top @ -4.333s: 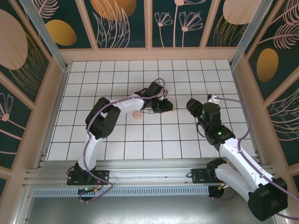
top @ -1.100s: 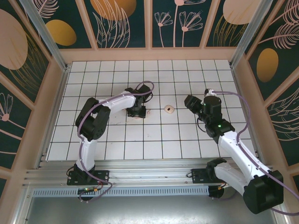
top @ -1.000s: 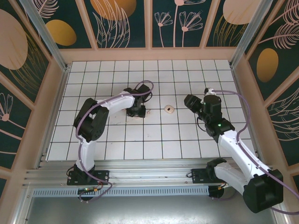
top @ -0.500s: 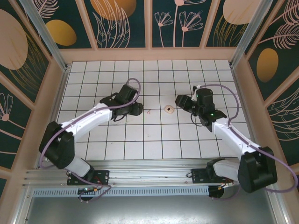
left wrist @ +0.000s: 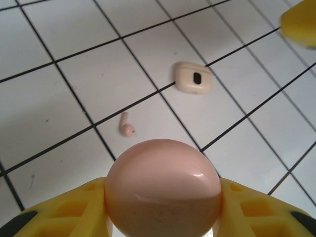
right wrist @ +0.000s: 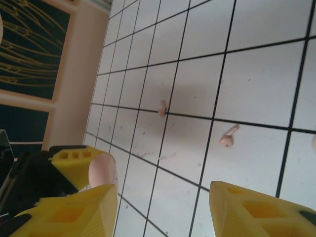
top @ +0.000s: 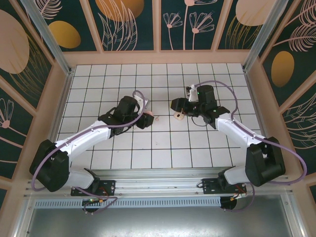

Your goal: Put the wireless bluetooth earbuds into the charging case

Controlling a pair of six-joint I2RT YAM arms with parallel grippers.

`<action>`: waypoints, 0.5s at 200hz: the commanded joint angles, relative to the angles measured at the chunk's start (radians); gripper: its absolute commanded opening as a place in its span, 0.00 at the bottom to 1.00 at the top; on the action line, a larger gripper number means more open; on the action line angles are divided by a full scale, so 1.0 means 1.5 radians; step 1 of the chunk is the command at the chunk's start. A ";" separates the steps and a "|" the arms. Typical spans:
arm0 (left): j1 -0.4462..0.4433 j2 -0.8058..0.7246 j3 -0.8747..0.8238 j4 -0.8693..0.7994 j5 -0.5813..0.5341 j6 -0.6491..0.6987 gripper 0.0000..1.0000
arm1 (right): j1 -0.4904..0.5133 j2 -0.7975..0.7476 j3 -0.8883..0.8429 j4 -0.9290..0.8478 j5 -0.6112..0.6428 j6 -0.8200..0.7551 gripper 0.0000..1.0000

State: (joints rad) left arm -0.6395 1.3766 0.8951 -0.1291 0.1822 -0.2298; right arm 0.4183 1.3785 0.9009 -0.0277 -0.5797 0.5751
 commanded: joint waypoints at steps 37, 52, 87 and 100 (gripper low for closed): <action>0.005 -0.032 -0.013 0.066 0.057 0.039 0.41 | 0.028 0.037 0.051 0.009 -0.113 -0.004 0.49; 0.005 -0.041 -0.022 0.075 0.066 0.059 0.41 | 0.031 0.058 0.076 -0.007 -0.143 -0.022 0.43; 0.005 -0.067 -0.046 0.092 0.093 0.123 0.39 | 0.041 0.099 0.150 -0.095 -0.162 -0.078 0.42; 0.005 -0.073 -0.048 0.088 0.089 0.154 0.39 | 0.044 0.107 0.163 -0.119 -0.172 -0.090 0.43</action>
State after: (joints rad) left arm -0.6395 1.3029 0.8398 -0.0402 0.2859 -0.1081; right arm 0.4694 1.5188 1.0851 -0.1089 -0.7753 0.5114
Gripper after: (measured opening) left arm 0.439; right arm 0.424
